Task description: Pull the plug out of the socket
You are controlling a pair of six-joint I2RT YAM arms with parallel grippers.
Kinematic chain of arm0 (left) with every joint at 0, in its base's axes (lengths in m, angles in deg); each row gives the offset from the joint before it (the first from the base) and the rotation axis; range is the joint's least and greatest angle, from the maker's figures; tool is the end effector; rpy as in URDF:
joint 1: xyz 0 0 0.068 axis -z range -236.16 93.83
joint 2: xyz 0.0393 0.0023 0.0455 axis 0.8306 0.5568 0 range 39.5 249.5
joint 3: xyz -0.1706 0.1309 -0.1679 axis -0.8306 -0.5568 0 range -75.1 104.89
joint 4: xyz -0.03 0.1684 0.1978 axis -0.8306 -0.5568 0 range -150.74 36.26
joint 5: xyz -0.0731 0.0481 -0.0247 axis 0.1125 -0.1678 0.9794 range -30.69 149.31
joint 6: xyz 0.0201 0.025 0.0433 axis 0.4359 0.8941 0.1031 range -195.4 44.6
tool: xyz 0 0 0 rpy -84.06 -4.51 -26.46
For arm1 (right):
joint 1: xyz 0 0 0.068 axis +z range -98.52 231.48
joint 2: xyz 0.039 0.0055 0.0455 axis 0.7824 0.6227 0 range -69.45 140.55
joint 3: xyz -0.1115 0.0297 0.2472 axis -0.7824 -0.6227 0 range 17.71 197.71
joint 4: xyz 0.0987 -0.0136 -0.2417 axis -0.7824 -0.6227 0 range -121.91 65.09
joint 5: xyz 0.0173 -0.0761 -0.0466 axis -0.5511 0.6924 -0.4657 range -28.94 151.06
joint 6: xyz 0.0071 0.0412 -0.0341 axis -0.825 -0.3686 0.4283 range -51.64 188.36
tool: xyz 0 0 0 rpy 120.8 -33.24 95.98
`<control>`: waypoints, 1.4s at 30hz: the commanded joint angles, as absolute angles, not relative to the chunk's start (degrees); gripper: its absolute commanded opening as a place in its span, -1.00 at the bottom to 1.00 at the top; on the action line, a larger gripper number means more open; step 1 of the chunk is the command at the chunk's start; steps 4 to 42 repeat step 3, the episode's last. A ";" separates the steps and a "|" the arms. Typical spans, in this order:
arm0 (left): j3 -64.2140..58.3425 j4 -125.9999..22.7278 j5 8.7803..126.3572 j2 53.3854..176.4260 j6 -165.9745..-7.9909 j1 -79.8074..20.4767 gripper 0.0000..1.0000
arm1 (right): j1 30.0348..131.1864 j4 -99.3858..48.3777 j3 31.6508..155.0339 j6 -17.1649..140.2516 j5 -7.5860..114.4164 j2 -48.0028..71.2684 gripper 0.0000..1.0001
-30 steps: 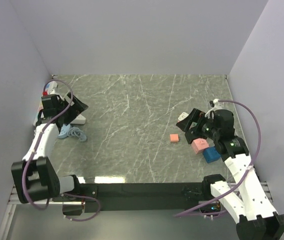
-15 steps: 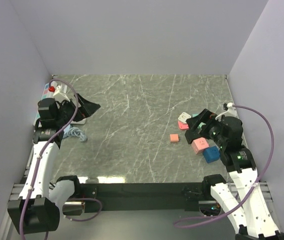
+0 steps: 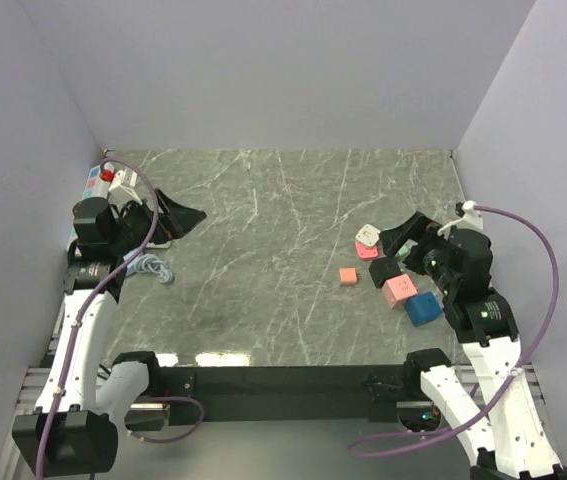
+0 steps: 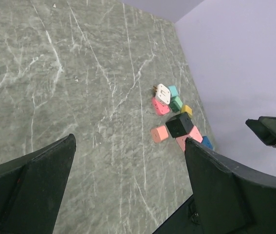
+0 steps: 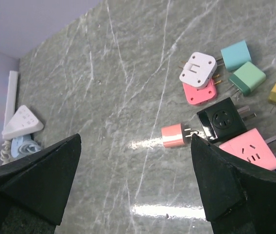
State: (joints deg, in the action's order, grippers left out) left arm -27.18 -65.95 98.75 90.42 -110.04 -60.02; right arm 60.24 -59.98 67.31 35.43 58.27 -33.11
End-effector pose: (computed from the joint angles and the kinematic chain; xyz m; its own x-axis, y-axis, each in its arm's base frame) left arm 0.2004 -0.0091 0.3390 -0.5334 -0.4758 -0.6993 0.3119 0.6578 -0.6855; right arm 0.1319 0.0222 0.3439 -0.4151 0.4855 -0.7694 0.0345 0.8535 0.5199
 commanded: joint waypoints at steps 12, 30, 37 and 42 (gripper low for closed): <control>-24.04 -65.78 100.70 89.07 -108.89 -59.51 0.99 | 60.36 -59.45 69.83 34.88 60.96 -33.85 1.00; -24.04 -65.78 100.70 89.07 -108.89 -59.51 0.99 | 60.36 -59.45 69.83 34.88 60.96 -33.85 1.00; -24.04 -65.78 100.70 89.07 -108.89 -59.51 0.99 | 60.36 -59.45 69.83 34.88 60.96 -33.85 1.00; -24.04 -65.78 100.70 89.07 -108.89 -59.51 0.99 | 60.36 -59.45 69.83 34.88 60.96 -33.85 1.00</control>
